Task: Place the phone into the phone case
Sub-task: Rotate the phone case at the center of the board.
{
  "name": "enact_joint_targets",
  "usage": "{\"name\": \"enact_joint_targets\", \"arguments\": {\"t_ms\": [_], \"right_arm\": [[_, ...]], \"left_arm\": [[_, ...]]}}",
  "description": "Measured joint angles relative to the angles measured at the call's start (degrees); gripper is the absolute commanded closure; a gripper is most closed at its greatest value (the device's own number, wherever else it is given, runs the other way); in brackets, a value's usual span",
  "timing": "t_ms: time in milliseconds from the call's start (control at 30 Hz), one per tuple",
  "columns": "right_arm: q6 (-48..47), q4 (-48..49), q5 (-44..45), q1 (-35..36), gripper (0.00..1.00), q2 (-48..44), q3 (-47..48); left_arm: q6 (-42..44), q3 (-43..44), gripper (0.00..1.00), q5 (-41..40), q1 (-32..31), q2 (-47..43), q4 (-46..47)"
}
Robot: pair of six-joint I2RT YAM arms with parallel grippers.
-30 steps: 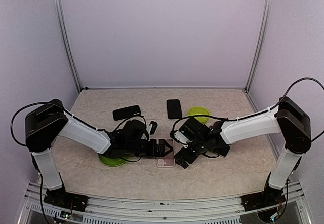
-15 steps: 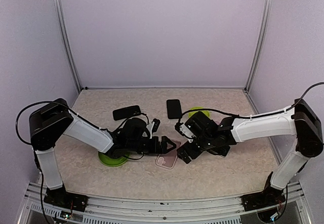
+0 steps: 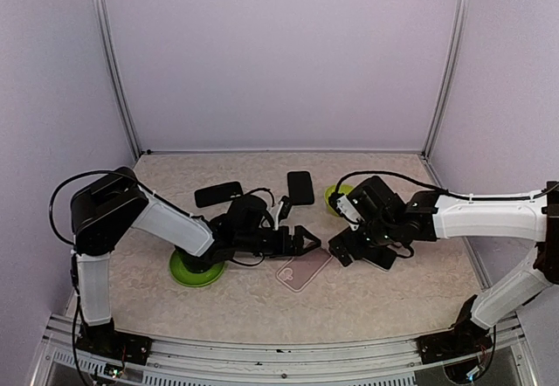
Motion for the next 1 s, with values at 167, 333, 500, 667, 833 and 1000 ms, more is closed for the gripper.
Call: {"name": "enact_joint_targets", "arguments": {"t_ms": [167, 333, 500, 667, 833, 1000], "right_arm": [[-3.72, -0.17, 1.29, 3.43, 0.0, 0.83, -1.22], [-7.32, 0.5, 2.14, 9.31, 0.0, 5.66, -1.2], [-10.49, 0.52, 4.26, 13.33, 0.0, 12.63, -0.66], [-11.61, 1.27, 6.86, 14.97, 0.0, 16.72, 2.84], [-12.85, 3.41, 8.85, 15.65, 0.0, 20.94, 7.06], [-14.49, 5.7, 10.99, 15.91, 0.0, 25.05, 11.3]], "left_arm": [[1.07, -3.58, 0.01, -6.4, 0.2, -7.13, -3.21], [2.1, -9.01, 0.01, -13.62, 0.28, -20.44, -6.56], [2.82, -13.77, 0.01, -19.96, 0.26, -31.91, -10.43], [3.63, -17.33, 0.01, -24.7, -0.07, -40.96, -15.3], [4.31, -18.29, 0.01, -28.17, -0.24, -47.21, -18.64], [4.66, -18.53, 0.01, -29.62, -0.24, -48.43, -19.96]]}}
